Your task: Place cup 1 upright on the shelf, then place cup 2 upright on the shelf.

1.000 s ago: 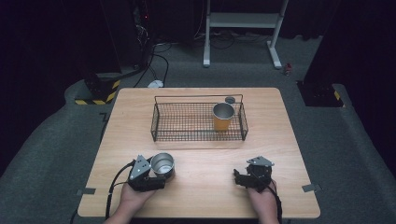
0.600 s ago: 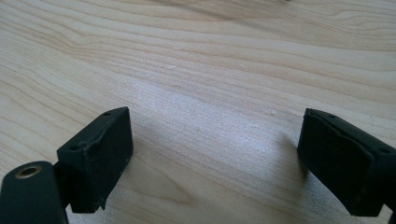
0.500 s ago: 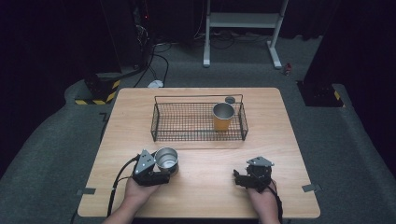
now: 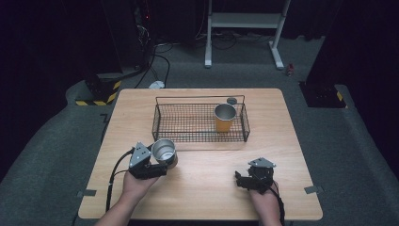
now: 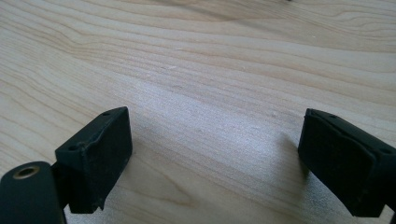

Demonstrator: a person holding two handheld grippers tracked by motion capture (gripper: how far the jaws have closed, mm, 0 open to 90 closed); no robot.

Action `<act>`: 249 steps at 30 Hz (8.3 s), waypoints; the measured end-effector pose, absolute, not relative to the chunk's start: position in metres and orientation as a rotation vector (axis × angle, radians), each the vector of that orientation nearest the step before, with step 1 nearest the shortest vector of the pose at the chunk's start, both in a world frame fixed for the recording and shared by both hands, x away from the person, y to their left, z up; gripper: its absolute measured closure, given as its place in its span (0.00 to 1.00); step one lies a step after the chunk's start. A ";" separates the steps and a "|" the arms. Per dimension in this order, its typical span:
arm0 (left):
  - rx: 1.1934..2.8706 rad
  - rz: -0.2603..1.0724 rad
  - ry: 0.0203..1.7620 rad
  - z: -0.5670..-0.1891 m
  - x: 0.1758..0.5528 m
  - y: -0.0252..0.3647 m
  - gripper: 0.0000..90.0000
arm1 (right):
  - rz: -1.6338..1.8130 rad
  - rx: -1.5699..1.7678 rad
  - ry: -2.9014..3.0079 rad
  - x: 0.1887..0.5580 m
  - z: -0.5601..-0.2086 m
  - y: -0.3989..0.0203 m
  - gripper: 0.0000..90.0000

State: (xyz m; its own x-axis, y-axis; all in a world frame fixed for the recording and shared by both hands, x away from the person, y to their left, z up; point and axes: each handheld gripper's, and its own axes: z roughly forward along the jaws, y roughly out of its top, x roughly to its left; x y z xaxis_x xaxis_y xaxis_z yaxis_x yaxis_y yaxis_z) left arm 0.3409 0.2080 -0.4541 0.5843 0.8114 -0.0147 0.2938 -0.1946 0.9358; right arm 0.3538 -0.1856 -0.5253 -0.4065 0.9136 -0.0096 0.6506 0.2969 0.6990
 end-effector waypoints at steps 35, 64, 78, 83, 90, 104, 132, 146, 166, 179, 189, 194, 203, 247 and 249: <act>1.733 0.615 0.924 -0.410 0.397 0.186 0.21 | 0.874 1.389 2.173 0.354 -0.525 -0.186 0.11; 1.730 0.649 0.983 -0.409 0.459 0.167 0.21 | 0.875 1.379 2.181 0.353 -0.525 -0.186 0.11; 1.742 0.667 1.038 -0.409 0.485 0.165 0.21 | 0.876 1.381 2.180 0.353 -0.525 -0.186 0.11; 1.768 0.659 1.057 -0.414 0.493 0.163 0.21 | 0.877 1.387 2.178 0.353 -0.525 -0.185 0.11; 1.764 0.637 1.097 -0.422 0.501 0.163 0.21 | 0.876 1.387 2.178 0.353 -0.525 -0.185 0.11; 1.806 0.598 1.169 -0.436 0.515 0.158 0.21 | 0.877 1.387 2.178 0.353 -0.525 -0.185 0.11; 1.956 0.581 1.329 -0.458 0.527 0.147 0.21 | 0.881 1.374 2.187 0.353 -0.525 -0.186 0.11; 2.008 0.550 1.338 -0.463 0.527 0.145 0.21 | 0.881 1.378 2.186 0.352 -0.525 -0.185 0.11; 2.058 0.548 1.326 -0.463 0.523 0.143 0.20 | 0.880 1.380 2.184 0.352 -0.525 -0.185 0.11; 2.087 0.561 1.353 -0.465 0.523 0.146 0.16 | 0.880 1.380 2.185 0.352 -0.525 -0.185 0.11; 2.089 0.550 1.370 -0.464 0.528 0.145 0.18 | 0.879 1.380 2.184 0.352 -0.525 -0.185 0.11; 2.086 0.551 1.381 -0.463 0.533 0.143 0.18 | 0.879 1.380 2.185 0.352 -0.525 -0.185 0.11; 2.071 0.546 1.378 -0.461 0.530 0.146 0.10 | 0.880 1.380 2.185 0.352 -0.525 -0.185 0.11; 1.925 0.491 1.227 -0.431 0.469 0.185 0.07 | 0.880 1.380 2.185 0.352 -0.525 -0.185 0.11; 1.926 0.484 1.216 -0.431 0.464 0.187 0.07 | 0.880 1.380 2.185 0.352 -0.525 -0.185 0.11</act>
